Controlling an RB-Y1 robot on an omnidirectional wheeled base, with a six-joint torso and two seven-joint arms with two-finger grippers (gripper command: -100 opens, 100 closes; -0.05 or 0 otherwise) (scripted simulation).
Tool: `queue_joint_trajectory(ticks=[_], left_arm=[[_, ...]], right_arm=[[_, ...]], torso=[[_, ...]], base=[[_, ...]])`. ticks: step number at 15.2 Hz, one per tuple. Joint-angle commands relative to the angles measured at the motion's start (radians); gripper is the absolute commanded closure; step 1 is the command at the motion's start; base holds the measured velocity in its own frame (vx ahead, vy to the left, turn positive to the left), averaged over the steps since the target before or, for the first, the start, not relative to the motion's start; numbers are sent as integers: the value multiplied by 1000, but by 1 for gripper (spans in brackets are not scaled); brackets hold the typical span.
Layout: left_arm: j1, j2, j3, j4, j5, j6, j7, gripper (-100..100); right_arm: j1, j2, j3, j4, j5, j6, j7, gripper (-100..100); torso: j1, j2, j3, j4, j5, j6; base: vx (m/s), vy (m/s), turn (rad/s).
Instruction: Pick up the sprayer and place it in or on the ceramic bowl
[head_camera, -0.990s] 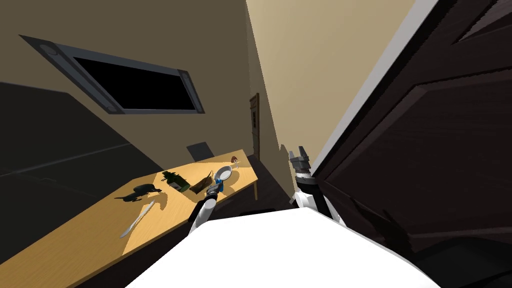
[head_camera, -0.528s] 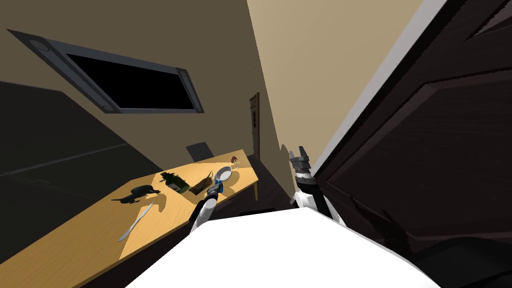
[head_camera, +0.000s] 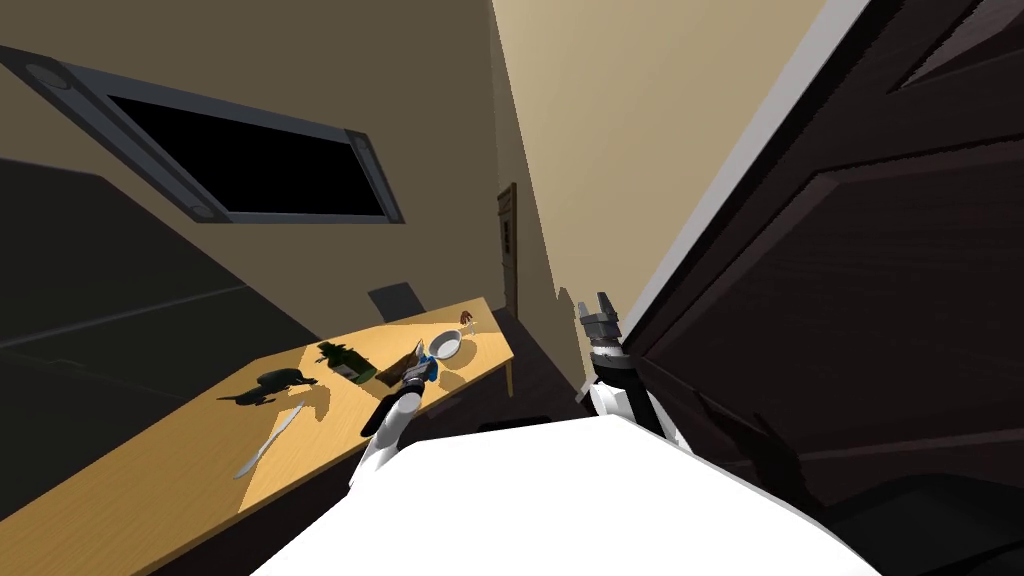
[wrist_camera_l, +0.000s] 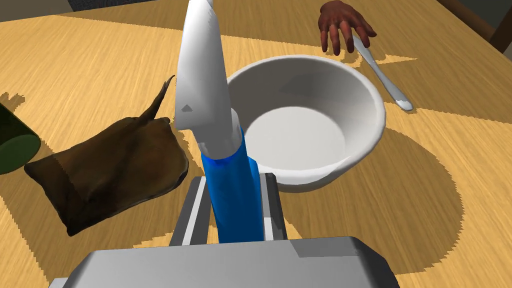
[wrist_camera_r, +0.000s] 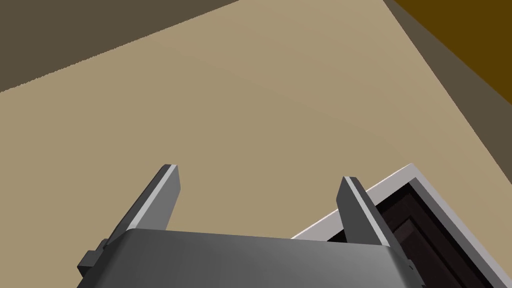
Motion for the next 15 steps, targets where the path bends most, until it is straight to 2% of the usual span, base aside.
queue_joint_trajectory(ticks=[1, 3, 6, 8, 9, 12, 15], left_arm=[[-19, 16, 31, -27, -16, 31, -1, 100], [-28, 31, 37, -31, -15, 40, 3, 100], [-79, 87, 78, -46, -21, 96, 30, 100], [-100, 102, 98, -49, -26, 122, 44, 100], [-121, 115, 120, -50, -34, 149, 58, 100], [-150, 130, 154, -46, -48, 190, 80, 100], [-176, 142, 189, -36, -66, 229, 103, 100]], right_arm=[[0, 0, 0, 0, 0, 0, 0, 0], [0, 0, 0, 0, 0, 0, 0, 0], [0, 0, 0, 0, 0, 0, 0, 0], [0, 0, 0, 0, 0, 0, 0, 0], [0, 0, 0, 0, 0, 0, 0, 0], [0, 0, 0, 0, 0, 0, 0, 0], [0, 0, 0, 0, 0, 0, 0, 0]], torso=[[0, 0, 0, 0, 0, 0], [-2, 0, 0, 0, -1, 0], [-4, 1, 1, 1, -2, 1], [-8, 2, 2, 1, -3, 2], [-8, 1, 1, 1, -3, 2], [-8, -4, -1, 0, -3, 2], [-6, -10, -5, -1, -2, 3]], base=[[-107, -60, -34], [-74, -39, -33], [-109, -79, -79], [-94, -101, -59], [-56, -97, -69], [-13, -102, -54], [59, -70, -41]])
